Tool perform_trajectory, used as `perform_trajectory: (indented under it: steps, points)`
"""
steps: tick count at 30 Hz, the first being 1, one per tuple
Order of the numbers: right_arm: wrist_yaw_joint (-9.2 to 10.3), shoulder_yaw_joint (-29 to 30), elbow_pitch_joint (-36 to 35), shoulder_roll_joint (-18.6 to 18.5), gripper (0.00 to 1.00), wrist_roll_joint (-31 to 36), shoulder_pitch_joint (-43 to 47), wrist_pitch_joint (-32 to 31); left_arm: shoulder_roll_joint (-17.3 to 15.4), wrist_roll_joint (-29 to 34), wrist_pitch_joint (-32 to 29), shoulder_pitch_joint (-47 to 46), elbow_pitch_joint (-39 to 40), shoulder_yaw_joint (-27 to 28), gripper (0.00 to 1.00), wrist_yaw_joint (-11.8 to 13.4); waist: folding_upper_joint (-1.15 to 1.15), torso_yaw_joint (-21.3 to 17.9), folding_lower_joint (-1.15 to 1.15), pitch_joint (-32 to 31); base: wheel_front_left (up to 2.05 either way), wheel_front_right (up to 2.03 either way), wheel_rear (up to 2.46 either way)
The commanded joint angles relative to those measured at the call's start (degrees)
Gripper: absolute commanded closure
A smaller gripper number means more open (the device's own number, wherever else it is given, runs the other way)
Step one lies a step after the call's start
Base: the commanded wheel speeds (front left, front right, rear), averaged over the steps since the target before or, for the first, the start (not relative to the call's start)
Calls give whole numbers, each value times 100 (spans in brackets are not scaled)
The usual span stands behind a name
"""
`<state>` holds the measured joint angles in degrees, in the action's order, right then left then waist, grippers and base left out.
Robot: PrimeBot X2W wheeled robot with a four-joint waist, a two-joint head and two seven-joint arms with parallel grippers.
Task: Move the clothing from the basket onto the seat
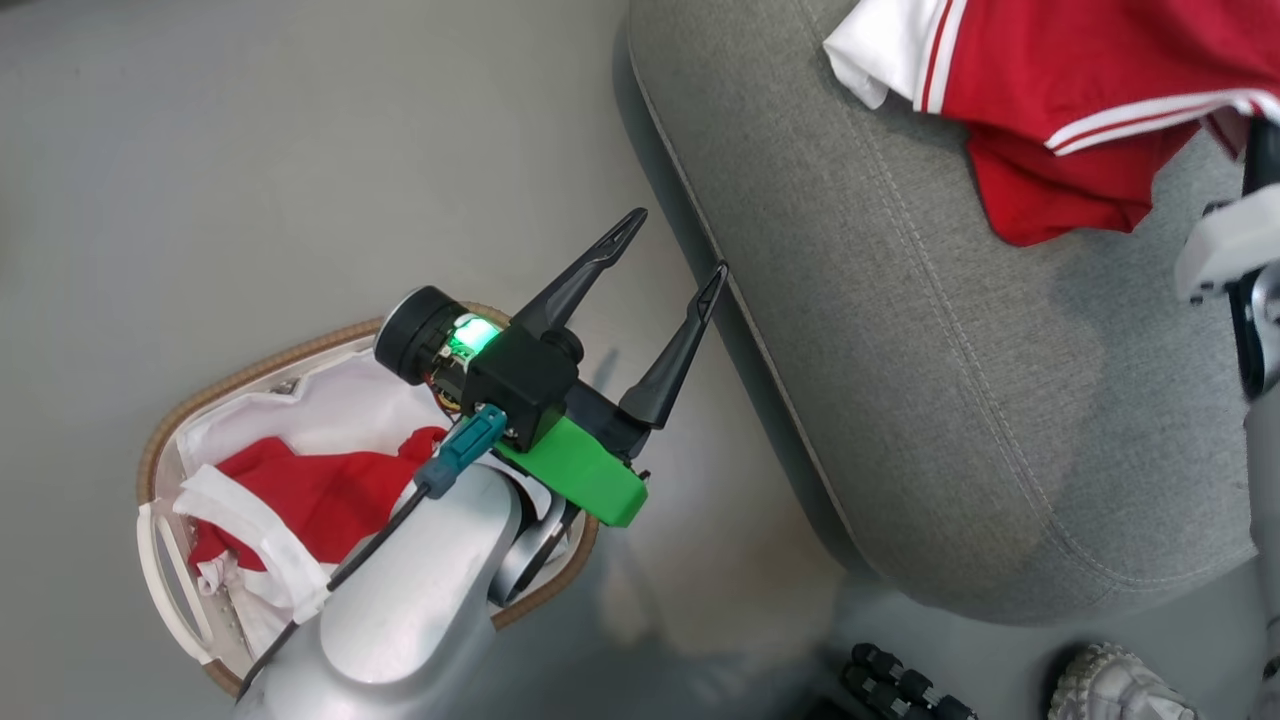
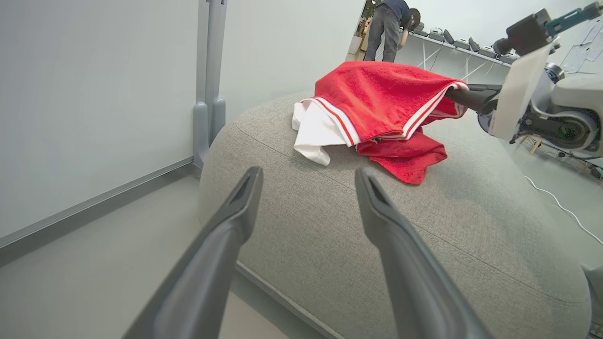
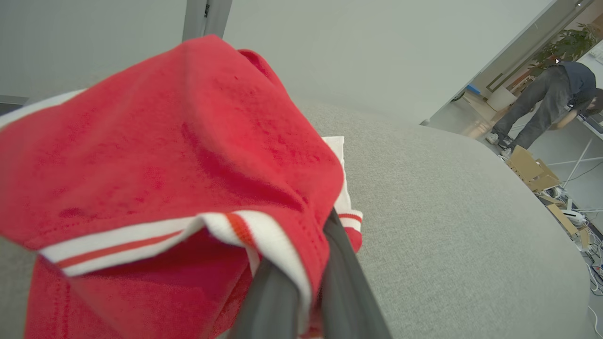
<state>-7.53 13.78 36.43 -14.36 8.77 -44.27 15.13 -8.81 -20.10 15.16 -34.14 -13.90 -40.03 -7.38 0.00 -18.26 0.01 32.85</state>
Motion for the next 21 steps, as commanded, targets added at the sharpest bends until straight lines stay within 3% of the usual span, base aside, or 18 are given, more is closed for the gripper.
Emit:
perform_trajectory:
  steps: [1,2,15,21]
  points:
    - [8,64,-49,52,50,22,211,4,2,-23,0,82,-21,10,0,-16,0,-47,-1,-220,0,0,0]
    - [8,135,-86,88,0,-9,370,3,13,-39,-1,136,-43,23,0,-16,0,-66,-1,-300,0,0,0]
    - [8,105,-638,337,0,-419,1704,3,203,-49,-1,855,-271,497,0,-16,0,-206,-1,-1347,0,0,0]
    - [8,-73,-1148,461,0,-652,2078,4,317,79,-1,1238,-340,909,0,-16,0,-51,-1,-1711,0,0,0]
